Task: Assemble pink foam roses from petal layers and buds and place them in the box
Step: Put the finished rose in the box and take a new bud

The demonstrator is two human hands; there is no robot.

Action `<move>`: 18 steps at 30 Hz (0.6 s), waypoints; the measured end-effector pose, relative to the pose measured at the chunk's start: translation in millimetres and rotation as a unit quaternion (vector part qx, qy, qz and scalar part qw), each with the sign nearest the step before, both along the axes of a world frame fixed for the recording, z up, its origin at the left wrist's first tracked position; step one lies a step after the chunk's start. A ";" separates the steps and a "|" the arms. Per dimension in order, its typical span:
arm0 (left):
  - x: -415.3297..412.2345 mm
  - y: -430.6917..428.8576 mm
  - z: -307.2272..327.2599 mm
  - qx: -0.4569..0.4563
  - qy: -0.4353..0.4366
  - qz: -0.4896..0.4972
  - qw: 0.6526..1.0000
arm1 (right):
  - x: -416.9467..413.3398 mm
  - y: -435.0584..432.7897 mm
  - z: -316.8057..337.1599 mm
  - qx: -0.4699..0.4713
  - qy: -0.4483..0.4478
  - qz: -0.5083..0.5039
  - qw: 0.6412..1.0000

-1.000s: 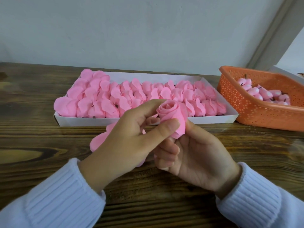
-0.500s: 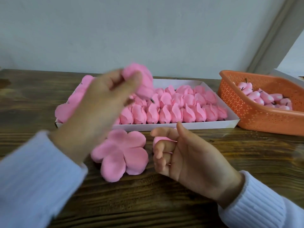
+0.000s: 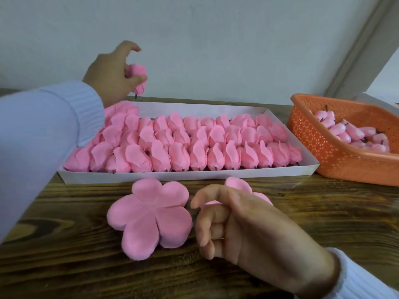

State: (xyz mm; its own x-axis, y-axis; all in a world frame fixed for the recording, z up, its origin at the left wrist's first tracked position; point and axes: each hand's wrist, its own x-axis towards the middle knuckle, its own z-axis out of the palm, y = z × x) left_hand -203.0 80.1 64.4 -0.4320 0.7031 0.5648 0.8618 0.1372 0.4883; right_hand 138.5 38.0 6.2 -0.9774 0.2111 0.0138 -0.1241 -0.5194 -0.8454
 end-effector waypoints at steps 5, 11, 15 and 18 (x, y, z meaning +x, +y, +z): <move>-4.9 21.1 -24.2 -0.095 0.040 -0.028 0.994 | 0.3 -0.2 2.7 0.029 -0.009 0.007 1.000; -14.9 26.0 -39.6 -0.137 0.039 -0.015 0.990 | -0.2 -3.8 3.9 0.035 -0.015 0.022 0.999; -20.5 28.4 -42.4 -0.195 0.071 0.041 0.977 | 0.5 -5.9 4.0 0.033 -0.014 0.029 0.999; -22.0 32.1 -43.7 -0.245 0.121 0.083 0.958 | 0.8 -5.7 4.1 0.028 -0.016 0.032 0.999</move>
